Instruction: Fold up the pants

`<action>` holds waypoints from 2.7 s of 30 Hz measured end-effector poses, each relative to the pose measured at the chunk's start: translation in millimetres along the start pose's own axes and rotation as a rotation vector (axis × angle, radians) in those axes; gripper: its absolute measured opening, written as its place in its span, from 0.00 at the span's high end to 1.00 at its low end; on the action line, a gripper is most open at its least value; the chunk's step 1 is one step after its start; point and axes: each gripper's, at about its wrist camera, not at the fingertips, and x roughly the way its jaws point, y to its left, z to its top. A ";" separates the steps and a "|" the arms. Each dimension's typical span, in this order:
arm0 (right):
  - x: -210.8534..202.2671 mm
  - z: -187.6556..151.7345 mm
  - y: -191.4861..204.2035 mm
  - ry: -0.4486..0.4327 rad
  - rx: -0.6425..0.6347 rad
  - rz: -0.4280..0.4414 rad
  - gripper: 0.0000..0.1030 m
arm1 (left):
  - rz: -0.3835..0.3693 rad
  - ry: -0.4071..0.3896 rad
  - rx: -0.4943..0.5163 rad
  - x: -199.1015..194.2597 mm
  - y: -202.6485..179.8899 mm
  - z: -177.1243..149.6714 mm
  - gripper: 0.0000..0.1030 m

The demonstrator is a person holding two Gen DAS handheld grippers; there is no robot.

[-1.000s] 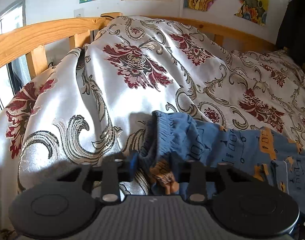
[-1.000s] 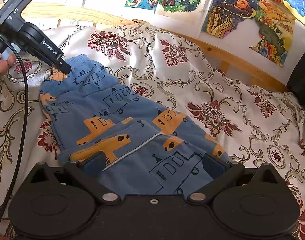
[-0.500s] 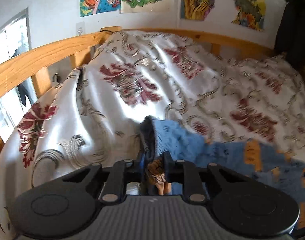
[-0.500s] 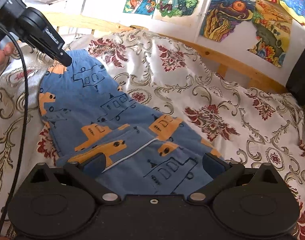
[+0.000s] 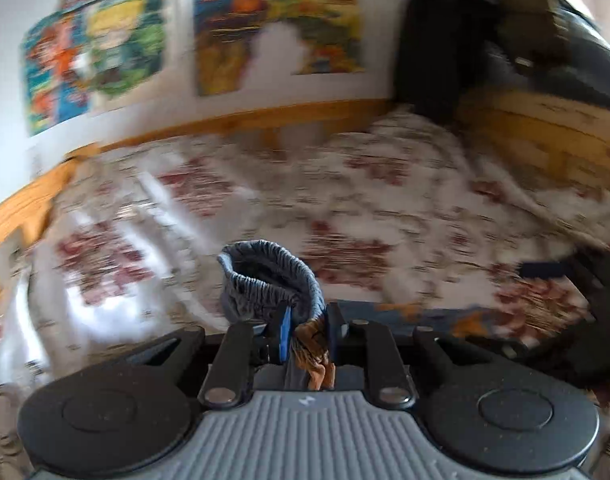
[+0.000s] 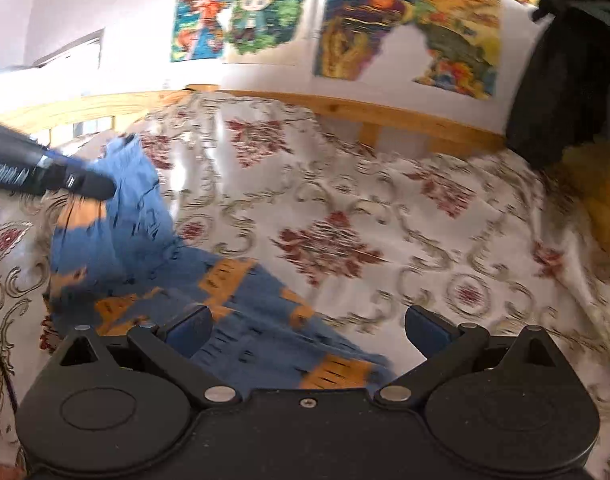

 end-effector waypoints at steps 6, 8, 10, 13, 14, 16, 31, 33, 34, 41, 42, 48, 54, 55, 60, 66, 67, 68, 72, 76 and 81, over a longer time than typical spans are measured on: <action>-9.0 -1.8 -52.1 0.030 0.145 -0.016 0.01 | -0.160 0.062 0.125 16.2 -70.8 -11.6 0.81; -7.9 -3.9 -70.3 0.039 0.230 0.022 0.01 | -0.220 0.085 0.158 25.4 -92.5 -20.1 0.80; -3.2 -9.8 -87.9 0.058 0.336 0.095 0.01 | -0.249 0.121 0.217 39.5 -113.6 -32.4 0.79; 11.0 -22.8 -100.0 0.128 0.461 0.204 0.01 | -0.248 0.176 0.306 53.0 -130.7 -52.1 0.68; 15.6 -25.2 -99.8 0.150 0.484 0.225 0.01 | -0.237 0.182 0.324 53.0 -132.4 -57.9 0.65; 22.2 -32.0 -99.4 0.184 0.517 0.267 0.01 | -0.218 0.161 0.336 47.5 -130.9 -64.8 0.47; 40.9 -35.5 -69.3 0.190 0.548 0.346 0.69 | -0.226 0.195 0.358 44.6 -127.5 -77.3 0.75; 42.6 -38.1 -71.9 0.189 0.576 0.345 0.79 | -0.227 0.191 0.354 43.0 -127.8 -76.8 0.82; 42.2 -38.0 -73.4 0.186 0.586 0.347 0.82 | -0.230 0.192 0.343 42.9 -126.7 -75.9 0.84; 22.9 -19.5 -80.1 0.138 0.560 0.332 0.87 | -0.259 0.188 0.223 32.6 -118.4 -53.7 0.87; 18.6 -16.9 -82.9 0.133 0.557 0.324 0.87 | -0.269 0.183 0.216 30.8 -119.8 -49.8 0.87; 9.1 -17.4 -102.3 0.178 0.551 0.256 0.87 | -0.317 0.174 0.238 30.0 -139.3 -45.2 0.87; 23.5 -35.6 -93.6 0.283 0.420 0.127 0.52 | -0.353 0.259 0.254 46.0 -138.9 -62.7 0.60; 22.2 -35.8 -90.8 0.278 0.391 0.100 0.47 | -0.376 0.255 0.223 42.7 -131.1 -62.9 0.51; 2.7 -22.7 -74.1 0.119 0.279 0.006 0.08 | -0.237 0.081 0.052 17.4 -79.9 -52.3 0.27; 10.3 -25.7 -25.9 0.155 0.094 -0.009 0.04 | 0.038 0.123 -0.185 50.0 -17.3 -59.8 0.14; 11.8 -29.2 -17.7 0.189 0.056 -0.029 0.04 | 0.069 0.157 -0.184 56.8 -10.4 -68.3 0.14; 11.8 -33.3 -11.6 0.218 0.020 -0.044 0.04 | 0.094 0.202 -0.180 62.1 -4.2 -77.7 0.14; -3.8 -51.8 -1.8 0.280 -0.089 -0.083 0.01 | 0.051 0.211 -0.208 55.5 17.1 -113.3 0.09; -23.9 -56.4 -21.1 0.333 0.061 -0.053 0.01 | 0.045 0.205 -0.134 36.4 18.6 -116.6 0.08; -48.0 -40.2 -30.8 0.148 0.139 -0.117 0.01 | 0.014 0.142 -0.104 18.8 17.0 -87.8 0.06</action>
